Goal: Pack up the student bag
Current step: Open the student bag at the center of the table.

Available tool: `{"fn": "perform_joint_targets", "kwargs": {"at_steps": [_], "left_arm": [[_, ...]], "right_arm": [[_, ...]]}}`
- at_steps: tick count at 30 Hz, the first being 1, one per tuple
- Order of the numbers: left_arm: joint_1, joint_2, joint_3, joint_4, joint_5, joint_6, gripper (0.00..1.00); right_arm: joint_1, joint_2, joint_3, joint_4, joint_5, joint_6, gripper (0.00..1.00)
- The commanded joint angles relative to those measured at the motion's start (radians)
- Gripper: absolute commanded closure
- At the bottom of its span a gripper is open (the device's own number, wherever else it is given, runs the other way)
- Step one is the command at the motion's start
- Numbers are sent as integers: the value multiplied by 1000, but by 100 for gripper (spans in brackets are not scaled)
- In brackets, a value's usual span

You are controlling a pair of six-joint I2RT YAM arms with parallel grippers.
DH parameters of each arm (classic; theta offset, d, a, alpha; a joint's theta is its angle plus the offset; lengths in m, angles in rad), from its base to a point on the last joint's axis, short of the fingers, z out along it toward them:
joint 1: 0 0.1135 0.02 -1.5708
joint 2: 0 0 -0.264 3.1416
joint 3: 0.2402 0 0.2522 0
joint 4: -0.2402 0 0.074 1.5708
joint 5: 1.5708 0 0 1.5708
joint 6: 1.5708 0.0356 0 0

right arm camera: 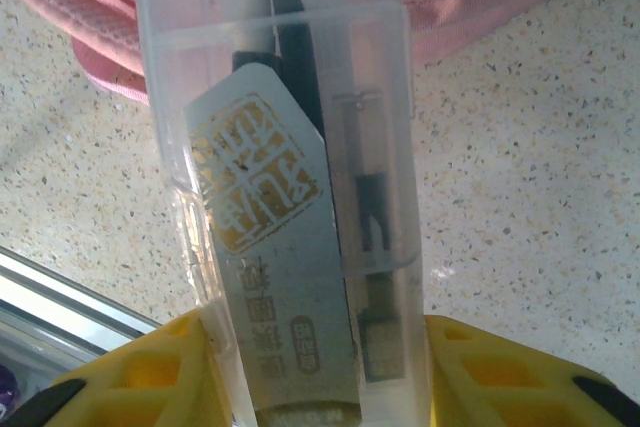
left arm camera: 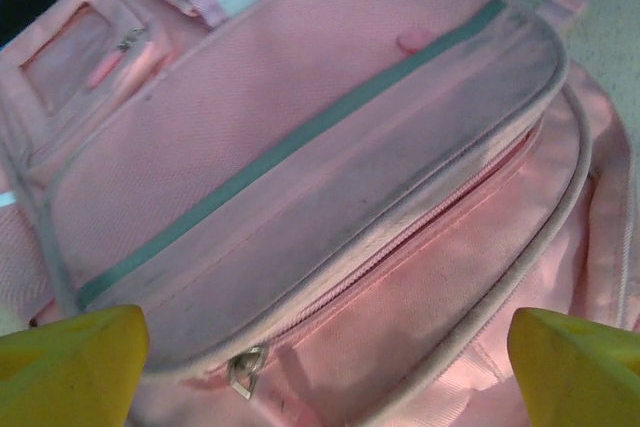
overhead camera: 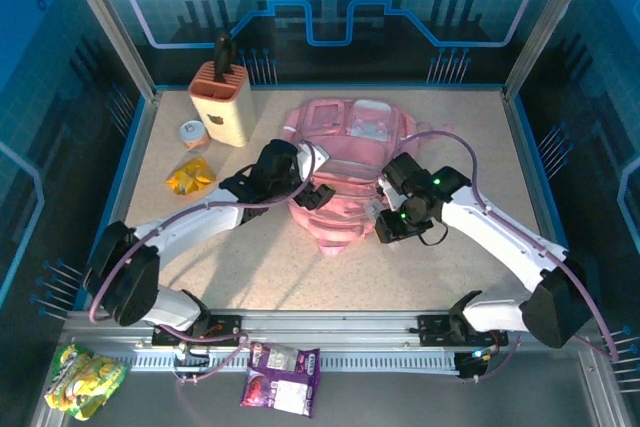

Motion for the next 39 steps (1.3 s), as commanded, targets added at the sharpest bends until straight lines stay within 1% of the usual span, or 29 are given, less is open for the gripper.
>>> {"fn": "perform_joint_targets", "kwargs": {"at_steps": [1,3,7,10,12,15,17,20,23,24,26,28,30,32,33,34,36,38,39], "left_arm": [[-6,47,68,48,24,129,5],[-7,87,113,41,13,149,4],[-7,173,224,-46,12,186,6],[-7,209,256,-53,-4,209,7],[-7,225,282,-65,-21,217,9],[-18,226,325,-143,2,217,11],[-34,206,302,-134,3,220,10],[-40,186,279,-149,17,224,9],[-43,190,280,-191,63,217,9],[-43,197,275,-176,58,221,9],[-44,226,284,-158,12,240,10],[-43,263,316,-139,-63,256,17],[-37,282,329,-101,-103,270,25],[-37,283,333,-79,-98,269,47],[-37,274,327,-65,-81,265,55],[-37,267,317,-50,-67,265,61],[-37,256,311,-41,-57,263,80],[-37,237,303,-35,-45,248,98],[-37,220,289,-17,-31,241,100]], "right_arm": [[-32,27,47,30,-48,-27,68],[-46,50,51,41,-51,-31,68],[-64,76,56,67,-70,-33,67],[-83,92,54,88,-83,-31,67],[-92,104,55,105,-90,-31,67],[-99,124,65,143,-94,-25,66],[-112,149,82,160,-79,-16,66],[-119,186,120,185,-108,-18,66],[-122,223,169,186,-108,-19,66],[-125,233,179,191,-109,-18,66],[-124,253,196,182,-112,-25,65],[-121,259,205,170,-102,-28,65],[-119,247,196,194,-106,-38,64],[-117,254,205,206,-92,-53,63],[-113,264,220,207,-87,-68,63],[-110,274,229,210,-86,-80,62],[-101,286,233,245,-104,-105,59],[-96,304,250,258,-75,-117,57],[-94,319,264,256,-67,-122,56]]}}
